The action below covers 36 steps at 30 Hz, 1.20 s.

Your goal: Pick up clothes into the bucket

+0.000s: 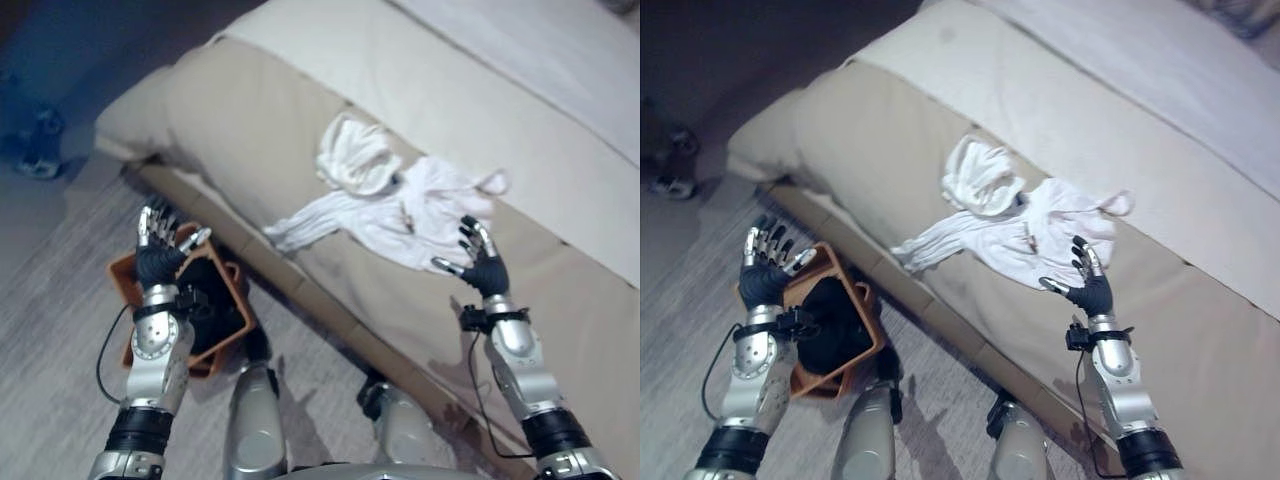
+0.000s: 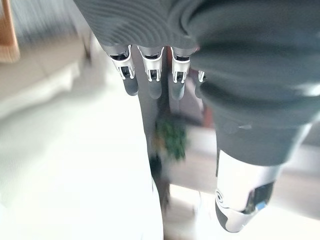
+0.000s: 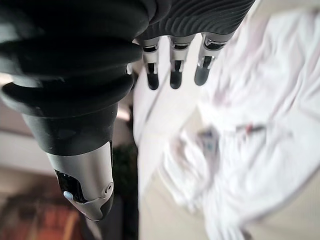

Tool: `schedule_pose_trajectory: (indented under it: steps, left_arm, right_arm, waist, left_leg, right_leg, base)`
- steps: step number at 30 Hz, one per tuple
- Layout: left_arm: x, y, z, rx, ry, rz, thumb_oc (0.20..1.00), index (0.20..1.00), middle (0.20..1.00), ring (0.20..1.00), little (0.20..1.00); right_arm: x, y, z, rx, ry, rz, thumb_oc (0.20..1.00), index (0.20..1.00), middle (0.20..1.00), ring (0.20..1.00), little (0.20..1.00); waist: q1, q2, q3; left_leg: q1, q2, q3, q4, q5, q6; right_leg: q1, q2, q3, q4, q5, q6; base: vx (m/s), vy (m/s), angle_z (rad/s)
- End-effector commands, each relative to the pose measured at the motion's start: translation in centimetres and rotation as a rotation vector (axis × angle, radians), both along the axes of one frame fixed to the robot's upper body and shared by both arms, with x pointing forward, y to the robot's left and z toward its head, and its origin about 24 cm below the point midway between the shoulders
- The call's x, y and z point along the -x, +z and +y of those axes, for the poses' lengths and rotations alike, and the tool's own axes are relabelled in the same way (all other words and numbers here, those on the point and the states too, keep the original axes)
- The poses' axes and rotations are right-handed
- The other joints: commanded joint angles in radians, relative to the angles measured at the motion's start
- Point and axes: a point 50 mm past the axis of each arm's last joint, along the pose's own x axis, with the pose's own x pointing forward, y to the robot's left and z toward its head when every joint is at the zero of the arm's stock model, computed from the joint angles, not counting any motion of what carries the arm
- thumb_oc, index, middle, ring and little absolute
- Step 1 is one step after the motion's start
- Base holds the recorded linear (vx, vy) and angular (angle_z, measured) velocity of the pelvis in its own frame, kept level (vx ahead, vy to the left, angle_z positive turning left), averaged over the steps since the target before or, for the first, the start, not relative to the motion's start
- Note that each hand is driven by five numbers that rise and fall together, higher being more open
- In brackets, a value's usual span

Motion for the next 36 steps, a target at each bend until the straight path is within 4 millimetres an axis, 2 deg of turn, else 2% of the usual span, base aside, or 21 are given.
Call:
schedule_pose_trajectory:
  steps: [1, 3, 6, 9, 11, 12, 15, 17, 19, 22, 24, 25, 26, 28, 29, 32, 34, 36]
  left_arm:
    - [0.1, 0.2, -1.5, 0.035, -0.092, -0.051, 1.0, 1.0, 1.0, 1.0, 1.0]
    - [0.2, -0.6, -2.1, 0.053, -0.112, -0.018, 1.0, 1.0, 1.0, 1.0, 1.0]
    - [0.3, -1.6, -2.8, 0.109, -0.143, 0.013, 1.0, 1.0, 1.0, 1.0, 1.0]
    - [1.1, -2.6, -2.8, 0.148, -0.145, 0.05, 1.0, 1.0, 1.0, 1.0, 1.0]
    - [1.5, -3.2, -3.1, 0.168, -0.15, 0.07, 1.0, 1.0, 1.0, 1.0, 1.0]
    - [1.6, -3.3, -3.2, 0.168, -0.156, 0.081, 1.0, 1.0, 1.0, 1.0, 1.0]
    - [2.0, -3.9, -3.2, 0.167, -0.162, 0.109, 1.0, 1.0, 1.0, 1.0, 1.0]
    - [2.2, -4.0, -3.1, 0.17, -0.15, 0.114, 1.0, 1.0, 1.0, 1.0, 1.0]
    - [2.4, -4.0, -3.1, 0.178, -0.146, 0.109, 1.0, 1.0, 1.0, 1.0, 1.0]
    - [2.4, -3.9, -2.9, 0.192, -0.142, 0.102, 1.0, 1.0, 1.0, 1.0, 1.0]
    - [1.8, -2.6, -3.0, 0.163, -0.15, 0.055, 1.0, 1.0, 1.0, 1.0, 1.0]
    - [1.8, -2.6, -2.9, 0.163, -0.15, 0.054, 1.0, 1.0, 1.0, 1.0, 1.0]
    - [1.3, -1.5, -2.9, 0.131, -0.153, 0.01, 1.0, 1.0, 1.0, 1.0, 1.0]
    - [1.2, -1.1, -2.8, 0.119, -0.147, -0.007, 1.0, 1.0, 1.0, 1.0, 1.0]
    - [0.8, -0.1, -2.5, 0.081, -0.134, -0.041, 1.0, 1.0, 1.0, 1.0, 1.0]
    - [0.6, 0.4, -2.3, 0.068, -0.121, -0.063, 1.0, 1.0, 1.0, 1.0, 1.0]
    - [0.3, 1.1, -2.6, 0.065, -0.111, -0.095, 1.0, 1.0, 1.0, 1.0, 1.0]
    - [0.2, 1.4, -2.7, 0.06, -0.112, -0.103, 1.0, 1.0, 1.0, 1.0, 1.0]
  right_arm:
    - [-0.7, 1.7, 0.4, 0.056, 0.031, -0.076, 1.0, 1.0, 1.0, 1.0, 1.0]
    - [-0.9, 1.5, 0.9, 0.085, 0.056, -0.065, 1.0, 1.0, 1.0, 1.0, 1.0]
    - [-1.3, 1.5, 1.6, 0.162, 0.092, -0.052, 1.0, 1.0, 1.0, 1.0, 1.0]
    - [-1.7, 1.5, 2.6, 0.193, 0.148, -0.039, 1.0, 1.0, 1.0, 1.0, 1.0]
    - [-2.1, 1.4, 3.1, 0.211, 0.172, -0.025, 1.0, 1.0, 1.0, 1.0, 1.0]
    - [-2.5, 1.3, 3.2, 0.21, 0.167, -0.015, 1.0, 1.0, 1.0, 1.0, 1.0]
    - [-3.3, 1.6, 3.5, 0.227, 0.178, -0.014, 1.0, 1.0, 1.0, 1.0, 1.0]
    - [-4.2, 2.5, 4.2, 0.254, 0.197, -0.041, 1.0, 1.0, 1.0, 1.0, 1.0]
    - [-4.9, 3.1, 4.6, 0.258, 0.197, -0.058, 1.0, 1.0, 1.0, 1.0, 1.0]
    - [-5.5, 4.1, 4.9, 0.281, 0.203, -0.084, 1.0, 1.0, 1.0, 1.0, 1.0]
    - [-6.7, 5.8, 5.2, 0.298, 0.173, -0.135, 1.0, 1.0, 1.0, 1.0, 1.0]
    - [-6.7, 5.9, 5.2, 0.297, 0.173, -0.137, 1.0, 1.0, 1.0, 1.0, 1.0]
    - [-7.9, 7.4, 5.5, 0.341, 0.146, -0.182, 1.0, 1.0, 1.0, 1.0, 1.0]
    - [-8.4, 8.1, 5.5, 0.361, 0.127, -0.198, 1.0, 1.0, 1.0, 1.0, 1.0]
    - [-9.5, 9.5, 4.9, 0.422, 0.065, -0.224, 1.0, 1.0, 1.0, 1.0, 1.0]
    - [-9.9, 10.4, 4.7, 0.459, 0.038, -0.244, 1.0, 1.0, 1.0, 1.0, 1.0]
    - [-11.5, 13.1, 3.7, 0.565, -0.065, -0.289, 1.0, 1.0, 1.0, 1.0, 1.0]
    - [-11.9, 13.9, 3.5, 0.58, -0.089, -0.301, 1.0, 1.0, 1.0, 1.0, 1.0]
  waist:
    - [-0.015, 0.003, -0.043]
    - [-0.033, 0.007, -0.066]
    - [-0.053, 0.024, -0.093]
    - [-0.051, 0.036, -0.096]
    - [-0.033, 0.044, -0.09]
    - [-0.023, 0.045, -0.095]
    - [-0.008, 0.048, -0.102]
    - [0.014, 0.066, -0.101]
    - [0.025, 0.081, -0.097]
    - [0.021, 0.09, -0.099]
    - [0.024, 0.078, -0.058]
    - [0.027, 0.077, -0.059]
    - [0.03, 0.078, -0.025]
    - [0.032, 0.079, -0.013]
    - [0.037, 0.079, 0.015]
    - [0.04, 0.077, 0.029]
    - [0.053, 0.07, 0.086]
    - [0.057, 0.069, 0.102]
  left_leg:
    - [0.1, 0.027, 0.004, -0.042, -0.039, 0.013]
    - [0.116, 0.029, 0.028, -0.07, -0.002, 0.013]
    - [0.141, 0.056, 0.037, -0.067, 0.01, -0.003]
    - [0.155, 0.102, 0.016, 0.051, 0.035, -0.013]
    - [0.162, 0.089, -0.062, 0.096, 0.079, -0.026]
    - [0.143, 0.065, -0.107, 0.068, 0.096, -0.027]
    - [0.095, 0.029, -0.185, -0.047, 0.081, -0.026]
    - [0.065, 0.005, -0.263, -0.115, 0.123, -0.041]
    - [0.05, -0.006, -0.298, -0.111, 0.125, -0.053]
    - [0.061, -0.019, -0.25, -0.12, 0.093, -0.031]
    - [0.009, -0.047, -0.21, -0.087, 0.07, -0.003]
    - [0.006, -0.048, -0.207, -0.084, 0.069, -0.002]
    - [-0.038, -0.059, -0.176, -0.066, 0.066, 0.007]
    - [-0.052, -0.061, -0.163, -0.065, 0.063, 0.009]
    - [-0.085, -0.069, -0.144, -0.051, 0.059, 0.014]
    - [-0.109, -0.071, -0.138, -0.037, 0.056, 0.016]
    - [-0.164, -0.078, -0.132, -0.01, 0.051, 0.022]
    - [-0.18, -0.076, -0.131, 0.001, 0.046, 0.021]
  right_leg:
    - [0.016, -0.012, 0.007, -0.046, 0.104, 0.072]
    - [0.02, -0.006, 0.009, -0.058, 0.108, 0.053]
    - [0.031, 0.024, 0.035, -0.055, 0.075, 0.034]
    - [0.064, 0.077, 0.086, -0.05, 0.029, -0.009]
    - [0.091, 0.103, 0.115, -0.054, 0.012, -0.024]
    - [0.096, 0.102, 0.128, -0.062, 0.01, -0.024]
    - [0.114, 0.1, 0.151, -0.069, -0.002, -0.013]
    - [0.125, 0.11, 0.184, -0.074, -0.007, -0.001]
    - [0.131, 0.103, 0.213, -0.068, -0.012, 0.007]
    - [0.121, 0.064, 0.231, -0.055, -0.009, 0.024]
    - [0.056, 0.022, 0.267, -0.041, 0.019, 0.039]
    - [0.05, 0.02, 0.271, -0.039, 0.019, 0.04]
    - [-0.008, -0.001, 0.28, -0.036, 0.045, 0.047]
    - [-0.033, -0.01, 0.283, -0.036, 0.058, 0.05]
    - [-0.068, -0.026, 0.28, -0.042, 0.085, 0.056]
    - [-0.091, -0.031, 0.278, -0.041, 0.095, 0.057]
    - [-0.143, -0.049, 0.255, -0.039, 0.122, 0.063]
    - [-0.158, -0.052, 0.247, -0.028, 0.12, 0.064]
  base:
    - [0.08, -0.116, -0.57]
    - [0.0, -0.145, -0.47]
    - [0.03, -0.174, -0.15]
    - [0.1, -0.174, -0.34]
    - [0.1, -0.08, -0.65]
    - [0.08, -0.011, -0.82]
    - [0.15, 0.043, -0.36]
    - [0.16, 0.097, -0.1]
    - [0.14, 0.13, -0.57]
    - [0.08, 0.204, -0.8]
    - [-0.11, 0.212, -0.47]
    - [-0.24, 0.221, -0.38]
    - [-0.19, 0.175, -0.23]
    - [-0.15, 0.163, -0.27]
    - [-0.07, 0.097, -0.36]
    - [-0.06, 0.076, -0.31]
    - [-0.07, 0.079, -0.06]
    - [-0.03, 0.015, -0.05]
